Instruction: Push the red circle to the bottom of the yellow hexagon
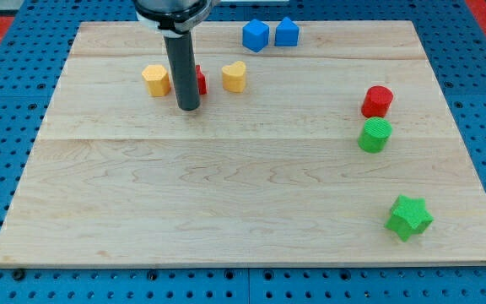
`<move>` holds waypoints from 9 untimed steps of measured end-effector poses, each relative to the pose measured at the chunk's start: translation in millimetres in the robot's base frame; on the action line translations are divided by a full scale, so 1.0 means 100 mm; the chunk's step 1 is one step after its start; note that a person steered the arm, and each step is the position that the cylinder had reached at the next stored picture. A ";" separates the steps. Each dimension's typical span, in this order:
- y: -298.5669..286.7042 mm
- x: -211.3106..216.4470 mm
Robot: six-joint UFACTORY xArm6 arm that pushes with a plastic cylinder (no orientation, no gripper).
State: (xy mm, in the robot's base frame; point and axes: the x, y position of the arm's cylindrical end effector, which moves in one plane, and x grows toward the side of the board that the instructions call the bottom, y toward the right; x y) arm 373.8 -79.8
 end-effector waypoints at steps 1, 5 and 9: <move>0.06 -0.10; 2.00 -0.30; 1.94 -0.15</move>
State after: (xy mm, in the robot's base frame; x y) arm 358.5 113.8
